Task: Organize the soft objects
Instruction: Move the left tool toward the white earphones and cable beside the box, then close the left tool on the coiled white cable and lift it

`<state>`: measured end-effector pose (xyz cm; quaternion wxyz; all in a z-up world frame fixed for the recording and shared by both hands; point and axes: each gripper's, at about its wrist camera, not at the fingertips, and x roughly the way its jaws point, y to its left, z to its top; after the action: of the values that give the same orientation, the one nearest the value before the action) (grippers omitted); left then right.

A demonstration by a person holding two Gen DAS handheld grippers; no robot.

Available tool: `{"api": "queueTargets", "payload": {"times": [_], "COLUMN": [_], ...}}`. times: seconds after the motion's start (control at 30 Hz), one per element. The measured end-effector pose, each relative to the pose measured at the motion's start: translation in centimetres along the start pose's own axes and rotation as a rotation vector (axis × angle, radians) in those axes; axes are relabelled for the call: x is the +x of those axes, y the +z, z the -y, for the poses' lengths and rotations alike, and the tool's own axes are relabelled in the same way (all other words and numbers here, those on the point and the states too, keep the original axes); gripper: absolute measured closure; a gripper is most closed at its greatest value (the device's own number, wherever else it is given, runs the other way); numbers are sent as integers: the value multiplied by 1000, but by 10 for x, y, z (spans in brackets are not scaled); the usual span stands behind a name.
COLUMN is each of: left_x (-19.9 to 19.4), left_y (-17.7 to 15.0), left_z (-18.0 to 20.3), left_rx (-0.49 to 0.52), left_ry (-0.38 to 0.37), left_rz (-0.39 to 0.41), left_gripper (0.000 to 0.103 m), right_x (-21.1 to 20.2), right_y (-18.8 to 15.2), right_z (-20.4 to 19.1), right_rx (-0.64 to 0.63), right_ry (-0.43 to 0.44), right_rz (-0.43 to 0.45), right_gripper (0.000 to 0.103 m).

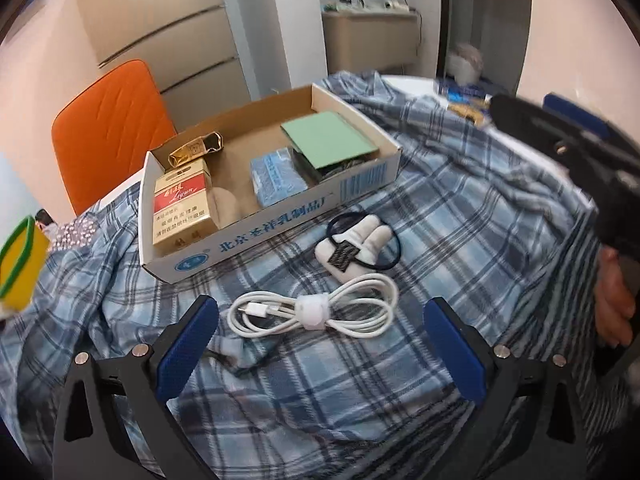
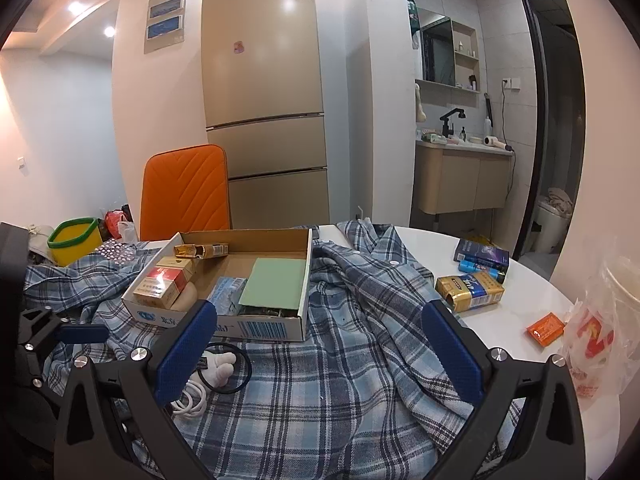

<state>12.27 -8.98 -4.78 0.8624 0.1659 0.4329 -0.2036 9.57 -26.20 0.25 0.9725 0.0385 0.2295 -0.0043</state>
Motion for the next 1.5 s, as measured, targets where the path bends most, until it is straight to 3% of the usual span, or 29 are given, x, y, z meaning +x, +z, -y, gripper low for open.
{"api": "queueTargets", "payload": {"times": [0.2,0.4,0.5,0.73,1.13,1.33,1.5], "left_x": [12,30,39,38,-4,-43,-63], "left_y": [6,8,11,10,7,9,0], "left_z": [-5,6,8,12,3,-8,-21], "left_rx": [24,110,108,142,102,38,-78], "left_ry": [-131,-123,-158,-149,-106,-82,-27], "left_rz": [-89,-148,-177,-159,-61,48,163], "left_gripper": [11,30,41,46,57,57,57], "right_x": [-1,-2,-2,-3,-2,-3,-1], "right_y": [0,0,0,0,-1,-1,-1], "right_z": [2,-2,-2,-4,-4,-5,-5], "right_rx": [5,-20,-20,-20,-22,-20,-23], "right_ry": [3,6,6,5,7,13,40], "right_rz": [-1,7,6,3,1,2,-14], "right_gripper": [0,0,0,0,0,0,0]}}
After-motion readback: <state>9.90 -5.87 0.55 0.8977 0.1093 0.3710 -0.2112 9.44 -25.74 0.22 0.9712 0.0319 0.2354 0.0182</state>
